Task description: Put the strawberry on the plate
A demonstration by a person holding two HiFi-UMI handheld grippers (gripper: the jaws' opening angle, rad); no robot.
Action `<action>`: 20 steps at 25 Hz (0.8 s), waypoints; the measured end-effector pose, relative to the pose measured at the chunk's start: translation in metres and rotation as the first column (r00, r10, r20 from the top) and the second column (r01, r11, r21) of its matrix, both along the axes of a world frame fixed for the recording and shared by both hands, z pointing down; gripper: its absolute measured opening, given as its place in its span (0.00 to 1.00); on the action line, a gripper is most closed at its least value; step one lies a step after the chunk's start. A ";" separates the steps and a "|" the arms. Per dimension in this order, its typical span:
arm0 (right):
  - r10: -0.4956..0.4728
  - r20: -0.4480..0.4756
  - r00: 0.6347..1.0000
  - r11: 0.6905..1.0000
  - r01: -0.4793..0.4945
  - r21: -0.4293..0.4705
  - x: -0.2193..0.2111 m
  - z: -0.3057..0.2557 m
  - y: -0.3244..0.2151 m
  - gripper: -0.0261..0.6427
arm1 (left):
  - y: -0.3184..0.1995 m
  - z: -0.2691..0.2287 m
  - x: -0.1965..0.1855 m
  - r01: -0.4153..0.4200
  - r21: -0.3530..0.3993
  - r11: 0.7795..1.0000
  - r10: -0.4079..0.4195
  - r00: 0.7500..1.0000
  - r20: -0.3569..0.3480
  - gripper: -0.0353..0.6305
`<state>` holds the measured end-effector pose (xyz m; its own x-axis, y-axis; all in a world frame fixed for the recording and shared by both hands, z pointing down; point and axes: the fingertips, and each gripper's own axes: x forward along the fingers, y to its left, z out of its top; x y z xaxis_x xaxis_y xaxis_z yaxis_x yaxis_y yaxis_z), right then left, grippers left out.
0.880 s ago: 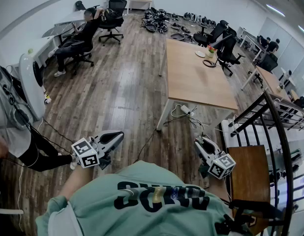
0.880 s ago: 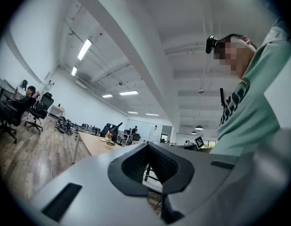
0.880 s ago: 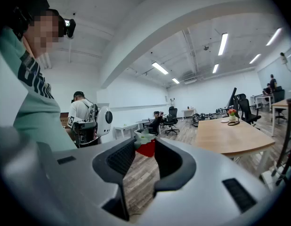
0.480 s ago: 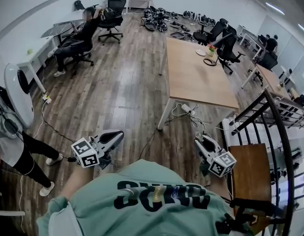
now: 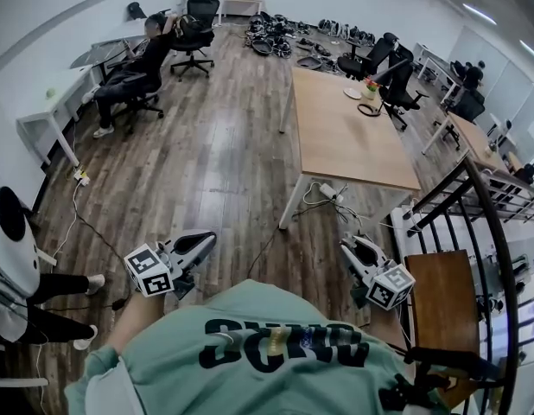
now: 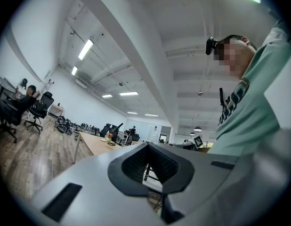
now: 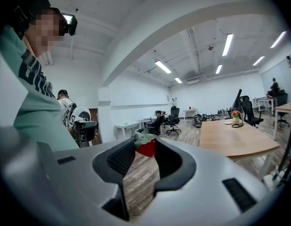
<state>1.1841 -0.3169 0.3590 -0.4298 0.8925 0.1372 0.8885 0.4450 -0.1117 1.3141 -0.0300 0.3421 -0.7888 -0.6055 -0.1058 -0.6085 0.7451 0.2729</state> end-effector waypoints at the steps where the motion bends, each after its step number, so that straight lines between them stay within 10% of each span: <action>1: 0.002 0.000 1.000 1.000 -0.002 0.002 0.001 0.000 0.003 0.24 | 0.003 0.000 0.001 -0.002 0.001 1.000 0.002 1.000 0.000 0.04; 20: 0.082 -0.048 0.995 0.996 -0.080 0.046 0.036 0.003 0.037 0.24 | 0.052 0.038 0.011 -0.079 0.106 0.991 0.083 0.996 -0.034 0.04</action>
<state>1.2204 -0.2801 0.3622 -0.4919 0.8477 0.1986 0.8433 0.5206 -0.1335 1.3247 0.0224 0.3802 -0.7422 -0.6547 -0.1430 -0.6535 0.6599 0.3707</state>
